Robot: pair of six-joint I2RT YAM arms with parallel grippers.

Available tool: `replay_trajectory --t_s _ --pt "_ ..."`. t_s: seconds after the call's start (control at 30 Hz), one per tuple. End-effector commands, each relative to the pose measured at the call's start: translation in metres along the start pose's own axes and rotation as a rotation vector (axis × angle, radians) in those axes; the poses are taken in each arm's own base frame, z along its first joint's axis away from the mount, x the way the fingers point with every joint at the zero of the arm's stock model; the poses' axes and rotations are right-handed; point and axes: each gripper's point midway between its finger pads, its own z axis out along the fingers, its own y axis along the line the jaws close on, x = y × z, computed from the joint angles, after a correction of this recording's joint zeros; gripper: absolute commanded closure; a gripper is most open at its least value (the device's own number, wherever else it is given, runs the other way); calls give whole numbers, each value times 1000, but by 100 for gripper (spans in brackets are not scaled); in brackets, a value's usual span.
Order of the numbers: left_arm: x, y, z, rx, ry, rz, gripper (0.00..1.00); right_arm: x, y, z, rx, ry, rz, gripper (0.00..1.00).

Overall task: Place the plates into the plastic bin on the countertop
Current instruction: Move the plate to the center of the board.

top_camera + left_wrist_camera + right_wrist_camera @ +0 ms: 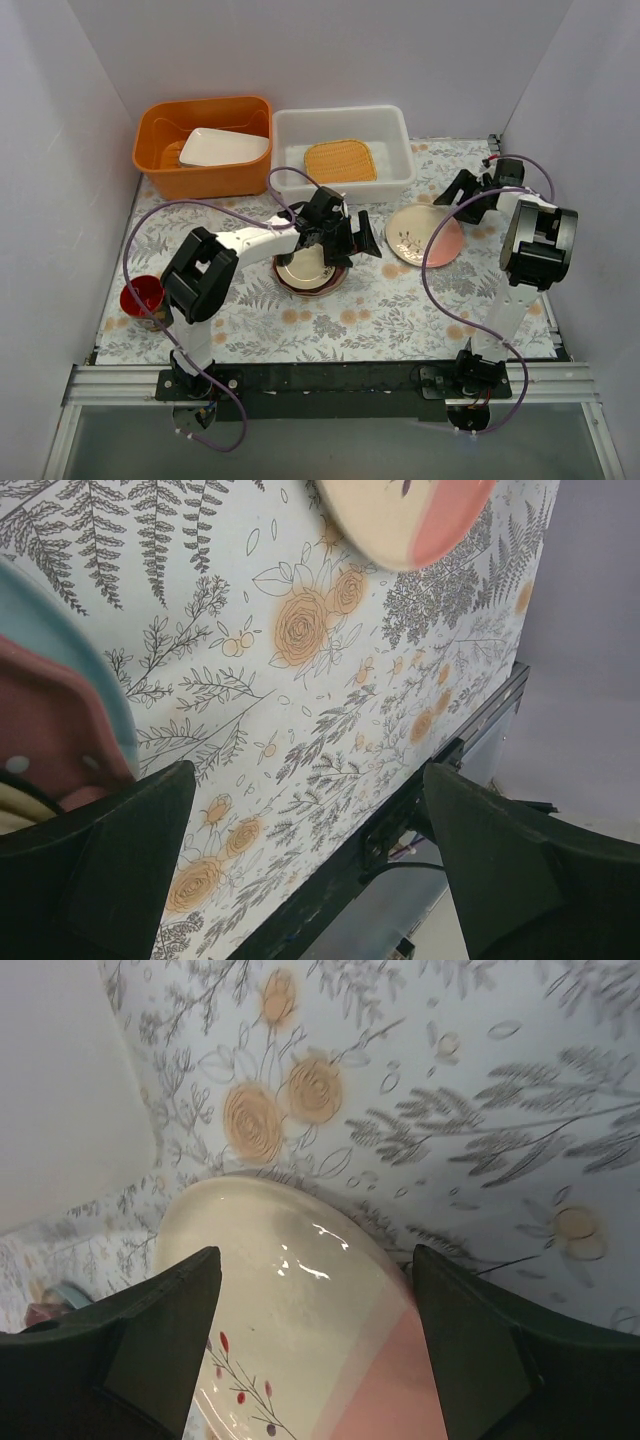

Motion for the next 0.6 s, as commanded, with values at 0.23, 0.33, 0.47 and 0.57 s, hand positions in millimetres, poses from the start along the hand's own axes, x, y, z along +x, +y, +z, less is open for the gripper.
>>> replay_trajectory --t_s 0.23,0.33,0.47,0.57 --pt "-12 -23 -40 11 -125 14 2 123 14 -28 34 268 -26 15" --pt "-18 -16 -36 -45 -146 21 2 125 13 -35 48 242 -38 15" --pt "-28 -23 -28 -59 -163 41 2 129 11 -43 69 235 -46 15" --pt "-31 -19 -14 -84 -156 44 2 130 13 -49 72 223 -49 15"
